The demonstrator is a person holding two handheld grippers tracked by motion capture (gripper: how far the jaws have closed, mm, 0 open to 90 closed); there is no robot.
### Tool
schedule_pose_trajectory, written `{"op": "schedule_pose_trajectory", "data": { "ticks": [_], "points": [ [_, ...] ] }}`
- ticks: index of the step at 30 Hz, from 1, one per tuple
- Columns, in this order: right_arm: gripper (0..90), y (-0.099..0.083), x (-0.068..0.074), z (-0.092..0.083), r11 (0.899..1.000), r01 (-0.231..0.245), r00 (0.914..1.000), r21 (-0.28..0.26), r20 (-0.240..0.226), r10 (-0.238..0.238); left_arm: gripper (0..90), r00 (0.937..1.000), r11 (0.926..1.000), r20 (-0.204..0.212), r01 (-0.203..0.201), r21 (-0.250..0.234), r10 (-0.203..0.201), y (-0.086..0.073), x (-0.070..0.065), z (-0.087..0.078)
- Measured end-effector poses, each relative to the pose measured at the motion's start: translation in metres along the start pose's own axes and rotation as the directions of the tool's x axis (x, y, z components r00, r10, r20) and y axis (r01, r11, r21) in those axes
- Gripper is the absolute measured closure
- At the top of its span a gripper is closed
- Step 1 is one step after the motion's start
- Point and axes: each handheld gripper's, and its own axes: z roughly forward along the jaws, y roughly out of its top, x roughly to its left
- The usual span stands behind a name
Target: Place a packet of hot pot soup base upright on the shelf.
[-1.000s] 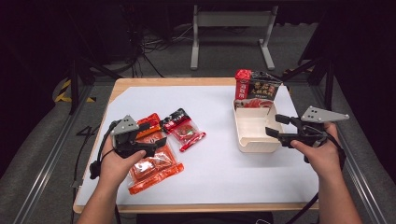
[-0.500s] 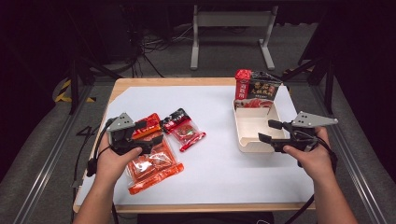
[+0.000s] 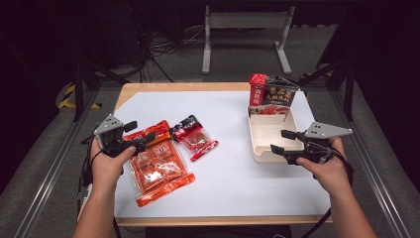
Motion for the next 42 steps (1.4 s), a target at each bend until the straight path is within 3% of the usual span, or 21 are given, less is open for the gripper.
{"op": "schedule_pose_trajectory", "data": {
  "ticks": [4, 9, 15, 19, 29, 36, 42],
  "points": [
    [33.0, 0.0, 0.002, 0.003, 1.0, 0.005, 1.0, 0.007, -0.007, -0.004, 16.1, 0.9985, 1.0, -0.053, 0.009, 0.002, -0.009, -0.005, 0.012, -0.001],
    [33.0, 0.0, 0.003, 0.005, 1.0, 0.015, 0.9998, 0.012, -0.012, -0.015, 17.6, 0.9896, 0.9991, -0.138, 0.042, 0.009, -0.041, -0.018, 0.035, -0.002],
    [32.9, 0.0, 0.004, 0.007, 1.0, 0.009, 0.9997, 0.007, -0.022, -0.009, 20.2, 0.9845, 0.9969, -0.16, 0.076, 0.023, -0.071, -0.029, 0.051, 0.0],
    [32.9, 0.0, 0.004, 0.009, 1.0, 0.015, 0.9996, 0.015, -0.023, -0.014, 20.3, 0.9778, 0.9972, -0.199, 0.07, 0.025, -0.064, -0.032, 0.056, 0.0],
    [32.2, -0.002, 0.007, 0.015, 1.0, 0.009, 0.9985, 0.021, -0.055, -0.008, 18.9, 0.9649, 0.9933, -0.242, 0.112, 0.029, -0.101, -0.046, 0.07, 0.002],
    [31.9, -0.003, 0.01, 0.022, 0.999, 0.011, 0.9972, 0.03, -0.075, -0.009, 16.9, 0.9543, 0.9866, -0.271, 0.149, 0.067, -0.126, -0.056, 0.077, 0.005],
    [31.9, -0.004, 0.011, 0.023, 0.999, 0.012, 0.9969, 0.036, -0.078, -0.009, 15.5, 0.9478, 0.9757, -0.285, 0.183, 0.121, -0.142, -0.064, 0.083, 0.011]
  ]
}}
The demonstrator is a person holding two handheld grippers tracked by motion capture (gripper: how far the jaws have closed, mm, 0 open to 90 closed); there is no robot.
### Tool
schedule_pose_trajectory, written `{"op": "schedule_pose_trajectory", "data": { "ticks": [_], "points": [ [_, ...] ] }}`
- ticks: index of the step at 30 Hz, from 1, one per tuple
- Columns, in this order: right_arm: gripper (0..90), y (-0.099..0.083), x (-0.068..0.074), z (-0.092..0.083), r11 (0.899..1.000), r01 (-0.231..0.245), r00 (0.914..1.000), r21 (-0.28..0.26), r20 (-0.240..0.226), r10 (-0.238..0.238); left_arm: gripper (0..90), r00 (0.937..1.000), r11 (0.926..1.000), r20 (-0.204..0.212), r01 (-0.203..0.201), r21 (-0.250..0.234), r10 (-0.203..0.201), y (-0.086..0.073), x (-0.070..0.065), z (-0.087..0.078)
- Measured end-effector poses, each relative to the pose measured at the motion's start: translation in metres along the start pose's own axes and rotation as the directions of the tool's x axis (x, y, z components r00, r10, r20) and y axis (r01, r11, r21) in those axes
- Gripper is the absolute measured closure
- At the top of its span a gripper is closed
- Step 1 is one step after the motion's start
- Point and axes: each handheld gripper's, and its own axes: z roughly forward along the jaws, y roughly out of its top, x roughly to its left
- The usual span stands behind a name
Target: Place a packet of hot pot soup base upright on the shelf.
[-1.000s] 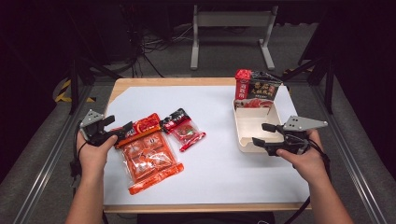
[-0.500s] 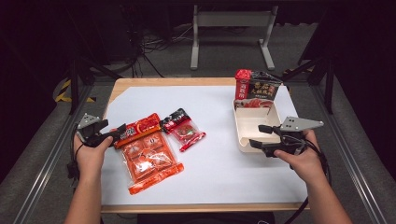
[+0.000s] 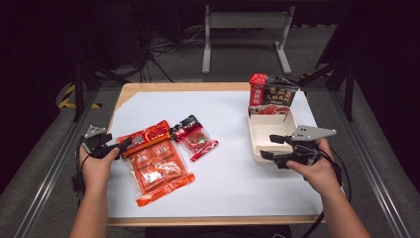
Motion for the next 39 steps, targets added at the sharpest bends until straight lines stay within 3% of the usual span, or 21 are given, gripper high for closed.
{"op": "schedule_pose_trajectory", "data": {
  "ticks": [7, 11, 19, 23, 28, 32, 35, 38, 39],
  "points": [
    [31.9, 0.0, 0.001, 0.002, 1.0, 0.006, 1.0, 0.007, -0.001, -0.006, 13.8, 0.9995, 0.9986, 0.006, 0.032, 0.042, -0.032, -0.004, 0.005, 0.006],
    [31.8, 0.0, 0.002, 0.003, 1.0, 0.011, 0.9999, 0.011, 0.0, -0.011, 13.9, 0.9967, 0.9948, 0.031, 0.072, 0.071, -0.075, -0.007, 0.008, 0.01],
    [31.5, 0.0, 0.002, 0.004, 1.0, 0.011, 0.9999, 0.016, -0.002, -0.011, 14.0, 0.9953, 0.9909, 0.031, 0.089, 0.102, -0.092, -0.01, 0.01, 0.015],
    [31.2, -0.001, 0.002, 0.004, 1.0, 0.009, 0.9999, 0.02, -0.003, -0.009, 16.6, 0.9922, 0.9882, 0.044, 0.111, 0.106, -0.116, -0.011, 0.011, 0.015],
    [31.2, -0.001, 0.002, 0.005, 1.0, 0.007, 1.0, 0.025, 0.001, -0.007, 23.4, 0.9878, 0.9883, 0.102, 0.107, 0.109, -0.118, -0.011, 0.01, 0.016],
    [31.2, -0.001, 0.002, 0.005, 1.0, 0.006, 1.0, 0.024, 0.001, -0.006, 24.2, 0.9866, 0.988, 0.11, 0.108, 0.11, -0.12, -0.011, 0.008, 0.017],
    [31.1, -0.001, 0.002, 0.005, 1.0, 0.003, 1.0, 0.028, 0.001, -0.004, 30.4, 0.981, 0.988, 0.139, 0.122, 0.094, -0.135, -0.009, 0.006, 0.015],
    [31.1, -0.001, 0.002, 0.006, 0.999, 0.006, 1.0, 0.032, 0.003, -0.006, 34.8, 0.9832, 0.9904, 0.139, 0.107, 0.088, -0.118, -0.008, 0.006, 0.013],
    [31.1, -0.001, 0.003, 0.006, 0.999, 0.005, 1.0, 0.032, 0.002, -0.005, 37.2, 0.9789, 0.9894, 0.158, 0.117, 0.086, -0.129, -0.008, 0.005, 0.013]
  ]
}}
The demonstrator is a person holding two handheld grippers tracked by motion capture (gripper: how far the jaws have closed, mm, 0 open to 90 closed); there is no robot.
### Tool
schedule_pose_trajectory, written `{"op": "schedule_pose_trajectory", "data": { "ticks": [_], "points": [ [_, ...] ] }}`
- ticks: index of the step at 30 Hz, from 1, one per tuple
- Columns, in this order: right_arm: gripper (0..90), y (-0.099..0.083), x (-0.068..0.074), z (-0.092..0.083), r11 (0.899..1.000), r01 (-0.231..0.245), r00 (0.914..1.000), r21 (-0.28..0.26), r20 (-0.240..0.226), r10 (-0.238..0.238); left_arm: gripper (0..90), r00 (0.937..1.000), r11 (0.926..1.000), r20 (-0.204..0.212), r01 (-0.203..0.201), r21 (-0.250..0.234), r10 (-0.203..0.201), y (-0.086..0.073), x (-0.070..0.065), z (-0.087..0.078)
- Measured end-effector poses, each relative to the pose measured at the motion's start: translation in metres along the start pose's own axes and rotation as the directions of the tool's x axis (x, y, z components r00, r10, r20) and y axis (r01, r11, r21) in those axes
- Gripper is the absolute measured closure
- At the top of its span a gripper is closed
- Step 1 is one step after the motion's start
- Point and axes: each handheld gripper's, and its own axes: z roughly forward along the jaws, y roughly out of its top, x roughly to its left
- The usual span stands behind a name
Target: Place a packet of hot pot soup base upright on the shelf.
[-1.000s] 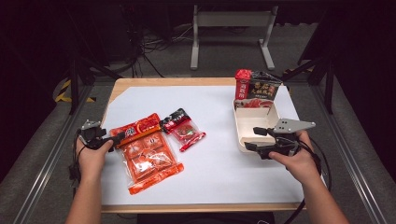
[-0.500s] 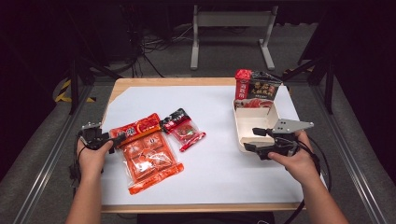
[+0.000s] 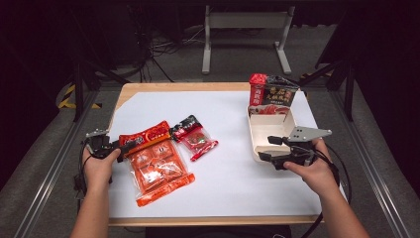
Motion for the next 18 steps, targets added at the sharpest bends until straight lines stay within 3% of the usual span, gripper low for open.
{"op": "schedule_pose_trajectory", "data": {
  "ticks": [8, 12, 14, 18],
  "points": [
    [31.1, 0.001, 0.001, -0.001, 1.0, -0.002, 1.0, -0.006, -0.003, 0.002, 43.8, 0.999, 0.9995, 0.03, 0.032, 0.004, -0.032, 0.0, -0.001, 0.013],
    [31.1, 0.001, 0.001, -0.002, 1.0, -0.004, 1.0, -0.007, -0.001, 0.004, 55.8, 0.9992, 0.999, 0.007, 0.039, 0.02, -0.039, 0.001, -0.002, 0.015],
    [31.1, 0.0, 0.0, -0.002, 1.0, -0.007, 1.0, -0.008, -0.002, 0.007, 62.4, 0.9989, 0.9989, -0.03, 0.036, 0.031, -0.035, 0.001, -0.003, 0.016],
    [31.0, 0.0, 0.0, -0.002, 1.0, -0.006, 1.0, -0.007, -0.005, 0.006, 70.2, 0.9985, 0.9989, -0.045, 0.033, 0.032, -0.031, 0.002, -0.004, 0.017]
  ]
}}
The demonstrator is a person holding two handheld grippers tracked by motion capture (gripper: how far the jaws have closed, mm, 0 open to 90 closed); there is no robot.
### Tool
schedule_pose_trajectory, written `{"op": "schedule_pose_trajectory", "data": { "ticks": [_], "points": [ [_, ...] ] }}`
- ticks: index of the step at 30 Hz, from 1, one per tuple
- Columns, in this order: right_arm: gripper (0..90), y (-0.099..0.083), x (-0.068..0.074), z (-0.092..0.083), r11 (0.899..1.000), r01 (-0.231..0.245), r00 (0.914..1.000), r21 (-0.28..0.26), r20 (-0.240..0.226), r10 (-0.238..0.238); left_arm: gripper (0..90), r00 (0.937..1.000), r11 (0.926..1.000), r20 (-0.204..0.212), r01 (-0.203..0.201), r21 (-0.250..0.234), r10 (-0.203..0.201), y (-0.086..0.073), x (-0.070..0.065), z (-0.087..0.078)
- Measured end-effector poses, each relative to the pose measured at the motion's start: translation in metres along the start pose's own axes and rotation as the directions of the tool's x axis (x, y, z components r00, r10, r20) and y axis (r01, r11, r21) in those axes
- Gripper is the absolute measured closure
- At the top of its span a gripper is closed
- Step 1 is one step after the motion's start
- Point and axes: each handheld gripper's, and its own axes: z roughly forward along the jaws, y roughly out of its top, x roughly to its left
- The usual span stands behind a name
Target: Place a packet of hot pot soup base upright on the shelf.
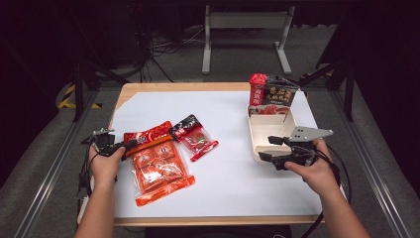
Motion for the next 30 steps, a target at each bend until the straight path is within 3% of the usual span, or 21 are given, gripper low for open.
{"op": "schedule_pose_trajectory", "data": {
  "ticks": [4, 8, 22, 30],
  "points": [
    [30.9, 0.0, 0.0, 0.0, 1.0, -0.002, 1.0, 0.0, 0.0, 0.002, 81.0, 1.0, 1.0, -0.004, -0.004, 0.003, 0.004, 0.0, 0.001, 0.0],
    [30.9, 0.0, 0.0, 0.001, 1.0, -0.003, 1.0, 0.003, -0.003, 0.003, 89.7, 0.9994, 0.9996, 0.025, -0.023, -0.019, 0.023, 0.0, -0.001, -0.004],
    [34.4, 0.001, 0.001, 0.0, 1.0, 0.024, 0.9997, 0.004, -0.001, -0.024, 90.0, 0.998, 0.9956, 0.04, -0.045, -0.082, 0.048, 0.003, -0.009, -0.023],
    [34.8, 0.001, 0.001, 0.0, 1.0, 0.029, 0.9996, 0.007, -0.004, -0.029, 90.0, 0.9986, 0.9951, 0.048, -0.016, -0.097, 0.021, 0.006, -0.011, -0.036]
  ]
}}
